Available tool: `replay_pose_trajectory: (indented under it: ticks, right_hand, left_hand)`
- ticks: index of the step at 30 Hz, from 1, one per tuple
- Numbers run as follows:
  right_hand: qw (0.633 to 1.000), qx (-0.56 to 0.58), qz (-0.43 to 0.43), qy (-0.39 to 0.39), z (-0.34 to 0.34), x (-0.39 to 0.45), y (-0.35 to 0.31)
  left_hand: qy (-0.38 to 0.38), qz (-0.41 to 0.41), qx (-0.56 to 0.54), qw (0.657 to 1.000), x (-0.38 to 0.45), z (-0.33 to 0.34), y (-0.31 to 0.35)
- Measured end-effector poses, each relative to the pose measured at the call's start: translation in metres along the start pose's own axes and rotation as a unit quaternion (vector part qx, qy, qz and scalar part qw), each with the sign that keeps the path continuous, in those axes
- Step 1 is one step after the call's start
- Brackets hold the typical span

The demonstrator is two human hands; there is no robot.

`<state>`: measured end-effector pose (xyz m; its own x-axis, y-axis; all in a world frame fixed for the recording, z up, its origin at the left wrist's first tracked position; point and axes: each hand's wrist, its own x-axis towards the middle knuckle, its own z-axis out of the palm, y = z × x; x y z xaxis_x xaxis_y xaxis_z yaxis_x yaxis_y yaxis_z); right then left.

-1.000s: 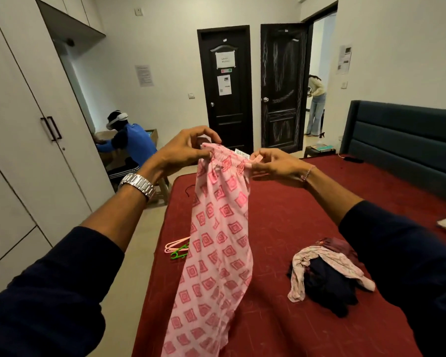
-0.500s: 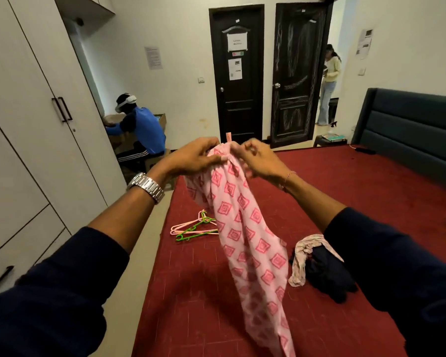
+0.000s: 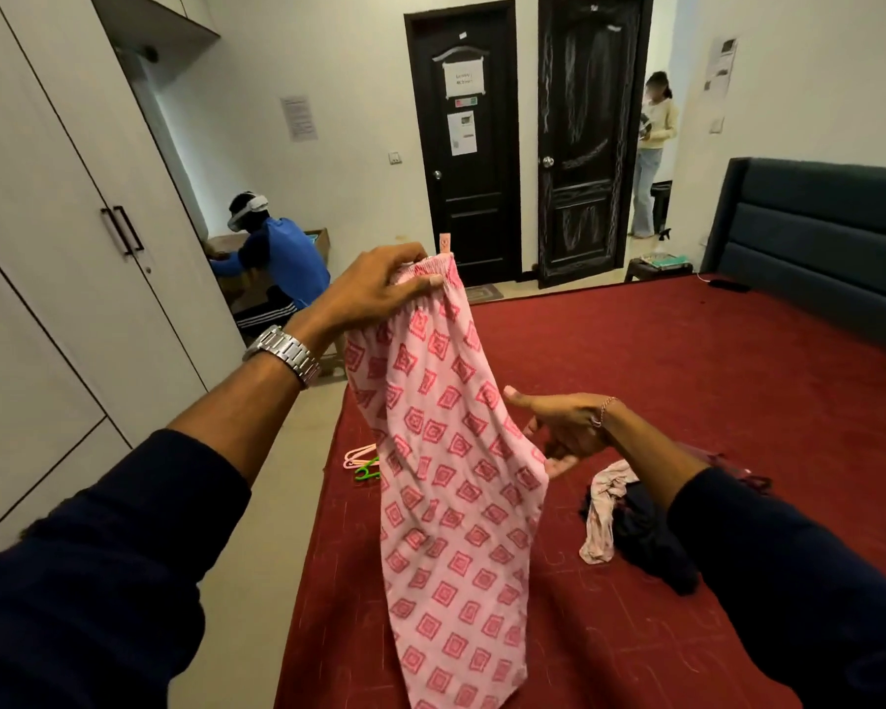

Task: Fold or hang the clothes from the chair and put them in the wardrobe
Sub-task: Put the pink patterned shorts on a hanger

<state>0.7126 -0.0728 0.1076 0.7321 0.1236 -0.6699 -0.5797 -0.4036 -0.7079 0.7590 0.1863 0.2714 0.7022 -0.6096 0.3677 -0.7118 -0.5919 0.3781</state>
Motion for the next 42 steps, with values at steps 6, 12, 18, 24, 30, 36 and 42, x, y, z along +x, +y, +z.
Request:
replay_pose_trajectory:
  ticks: [6, 12, 18, 24, 30, 36, 42]
  right_hand:
    - [0.997, 0.007, 0.011, -0.078, 0.006, -0.003, -0.003]
    - [0.962, 0.206, -0.175, -0.043, 0.009, 0.007, -0.015]
    - [0.878, 0.322, -0.333, 0.121, 0.012, 0.013, -0.017]
    - [0.857, 0.306, -0.360, 0.207, -0.002, -0.007, -0.009]
    - [0.884, 0.279, -0.329, 0.179, -0.037, -0.051, 0.001]
    - [0.926, 0.172, -0.260, 0.210, -0.078, -0.062, -0.026]
    - [0.963, -0.056, -0.160, 0.210, -0.065, 0.073, -0.036]
  left_hand:
    - [0.018, -0.011, 0.032, 0.999, 0.002, -0.025, 0.007]
    - [0.046, -0.016, 0.054, 0.997, 0.004, -0.048, 0.004]
    - [0.081, -0.017, 0.034, 0.996, -0.004, -0.067, 0.002]
    - [0.120, -0.050, -0.021, 0.991, -0.016, -0.070, -0.007]
    - [0.105, -0.103, -0.144, 0.979, -0.029, -0.040, -0.044]
    - [0.070, -0.209, -0.316, 0.923, -0.047, 0.014, -0.084]
    - [0.031, -0.379, -0.431, 0.818, -0.106, 0.132, -0.183]
